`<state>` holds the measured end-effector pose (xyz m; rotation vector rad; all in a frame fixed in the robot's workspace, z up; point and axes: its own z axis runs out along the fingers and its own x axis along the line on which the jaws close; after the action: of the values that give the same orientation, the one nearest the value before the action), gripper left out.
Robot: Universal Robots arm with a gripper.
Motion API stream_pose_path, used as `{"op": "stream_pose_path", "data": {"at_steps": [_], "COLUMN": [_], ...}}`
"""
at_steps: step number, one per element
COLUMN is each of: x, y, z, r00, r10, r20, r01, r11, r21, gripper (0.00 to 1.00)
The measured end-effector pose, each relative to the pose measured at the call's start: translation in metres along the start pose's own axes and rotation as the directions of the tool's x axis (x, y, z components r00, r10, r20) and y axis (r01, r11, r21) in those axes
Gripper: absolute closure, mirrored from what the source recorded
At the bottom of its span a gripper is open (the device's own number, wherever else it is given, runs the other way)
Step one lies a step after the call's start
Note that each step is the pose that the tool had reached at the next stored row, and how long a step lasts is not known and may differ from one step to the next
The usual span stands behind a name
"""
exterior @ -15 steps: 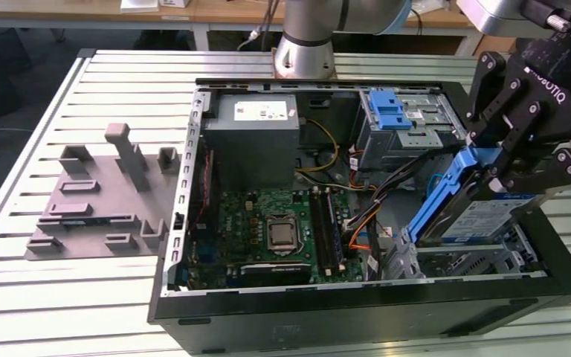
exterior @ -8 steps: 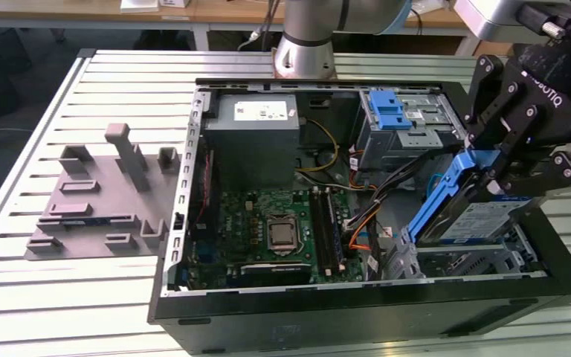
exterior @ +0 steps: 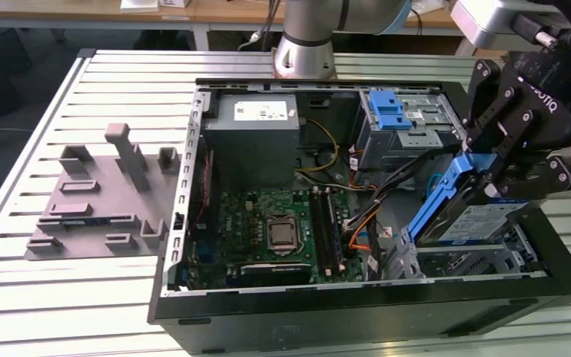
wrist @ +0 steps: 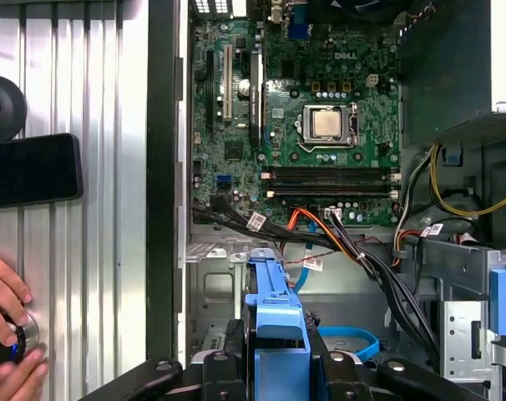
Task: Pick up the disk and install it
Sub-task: 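Insert the disk into the insertion slot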
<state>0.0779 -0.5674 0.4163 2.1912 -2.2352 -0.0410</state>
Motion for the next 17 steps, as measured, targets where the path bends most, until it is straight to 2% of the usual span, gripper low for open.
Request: {"op": "stream_pose_path", "data": {"at_steps": [17], "x": [0.0002], "y": [-0.0003], "z": [0.0091], "r00": [1.0], "r10": [0.0], "r20": [0.0], "r01": [0.0], "r11": [1.0], "r21": [0.0], "gripper": [0.64]}}
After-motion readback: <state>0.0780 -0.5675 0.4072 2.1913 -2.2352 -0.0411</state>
